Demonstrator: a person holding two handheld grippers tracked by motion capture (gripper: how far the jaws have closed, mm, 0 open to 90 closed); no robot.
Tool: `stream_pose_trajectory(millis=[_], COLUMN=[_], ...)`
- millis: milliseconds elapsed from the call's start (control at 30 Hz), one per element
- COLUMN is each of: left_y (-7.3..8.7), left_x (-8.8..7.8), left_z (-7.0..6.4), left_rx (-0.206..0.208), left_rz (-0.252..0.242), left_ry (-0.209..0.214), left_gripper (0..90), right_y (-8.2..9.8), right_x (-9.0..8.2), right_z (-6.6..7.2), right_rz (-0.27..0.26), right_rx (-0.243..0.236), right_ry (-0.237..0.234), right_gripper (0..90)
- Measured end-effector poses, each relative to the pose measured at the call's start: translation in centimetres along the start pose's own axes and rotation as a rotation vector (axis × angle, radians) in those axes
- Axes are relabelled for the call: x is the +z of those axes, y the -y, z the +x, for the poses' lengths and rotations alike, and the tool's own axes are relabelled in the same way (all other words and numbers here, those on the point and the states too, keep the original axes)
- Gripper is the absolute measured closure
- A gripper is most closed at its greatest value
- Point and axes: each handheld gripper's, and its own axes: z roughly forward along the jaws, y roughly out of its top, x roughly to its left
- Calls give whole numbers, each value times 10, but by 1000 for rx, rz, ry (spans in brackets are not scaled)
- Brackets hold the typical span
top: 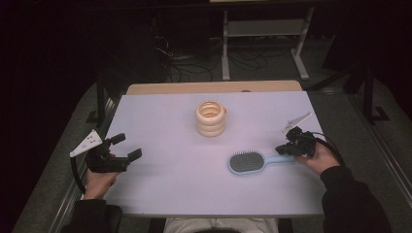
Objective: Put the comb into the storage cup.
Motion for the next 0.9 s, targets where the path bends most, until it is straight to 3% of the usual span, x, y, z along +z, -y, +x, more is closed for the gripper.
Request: stream_pose_trajectory(millis=[400, 900], left_y=[0, 0], left_x=[0, 0], left_z=[-1, -1], left_rx=[4, 5], left_rz=[-6, -4], left_ry=[-5, -1], left_gripper=[0, 0], right_y=[9, 20], right_x=[-4, -7], right_z=[13, 23], right_rz=[-10, -28], right_rx=[-36, -25], right_ry=[21, 9], right_gripper=[887, 887])
